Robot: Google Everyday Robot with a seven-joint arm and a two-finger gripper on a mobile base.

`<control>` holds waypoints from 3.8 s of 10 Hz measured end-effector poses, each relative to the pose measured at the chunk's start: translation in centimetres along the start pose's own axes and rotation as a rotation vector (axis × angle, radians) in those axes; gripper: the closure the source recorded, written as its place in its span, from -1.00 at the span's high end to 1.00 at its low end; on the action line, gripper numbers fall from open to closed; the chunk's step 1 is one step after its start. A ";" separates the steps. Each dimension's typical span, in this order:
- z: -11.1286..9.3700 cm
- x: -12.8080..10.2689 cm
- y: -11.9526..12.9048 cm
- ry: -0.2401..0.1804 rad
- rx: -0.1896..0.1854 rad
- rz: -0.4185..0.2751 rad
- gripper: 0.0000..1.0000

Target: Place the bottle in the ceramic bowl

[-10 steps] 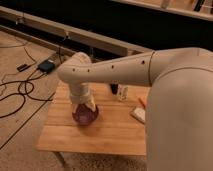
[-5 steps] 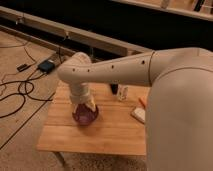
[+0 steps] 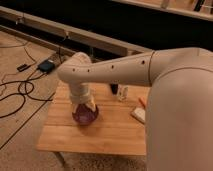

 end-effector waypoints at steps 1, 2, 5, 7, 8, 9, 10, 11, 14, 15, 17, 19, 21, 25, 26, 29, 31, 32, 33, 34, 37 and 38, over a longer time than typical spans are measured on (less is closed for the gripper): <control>0.0 0.0 0.0 0.000 0.000 0.000 0.30; 0.0 0.0 0.0 0.000 0.000 0.000 0.30; 0.0 0.0 0.0 0.000 0.000 0.000 0.30; 0.0 0.0 0.0 0.000 0.000 0.000 0.30; 0.0 0.0 0.0 0.000 0.000 0.000 0.30; 0.0 0.0 0.0 0.000 0.000 0.000 0.30; 0.0 0.0 0.0 0.000 0.000 0.000 0.30; 0.0 0.0 0.0 0.002 0.000 0.001 0.30; 0.6 -0.3 -3.0 0.047 0.041 0.021 0.30; 0.8 -0.8 -4.3 0.059 0.060 0.026 0.30; 1.8 -2.5 -7.5 0.068 0.103 0.018 0.30; 3.0 -3.9 -10.1 0.064 0.128 0.004 0.30; 4.6 -5.8 -12.4 0.040 0.131 -0.014 0.30; 5.8 -7.7 -15.3 0.007 0.110 -0.010 0.30; 5.9 -8.1 -16.3 0.003 0.115 -0.010 0.30; 5.7 -9.2 -19.0 -0.016 0.139 0.002 0.30; 5.4 -10.1 -21.0 -0.034 0.157 0.010 0.30; 5.4 -10.4 -21.7 -0.039 0.162 0.011 0.30; 5.4 -11.0 -22.7 -0.046 0.165 0.008 0.30; 5.5 -11.3 -23.2 -0.050 0.162 0.004 0.30; 6.3 -12.3 -25.0 -0.051 0.135 -0.024 0.30; 6.6 -12.7 -25.3 -0.051 0.119 -0.035 0.30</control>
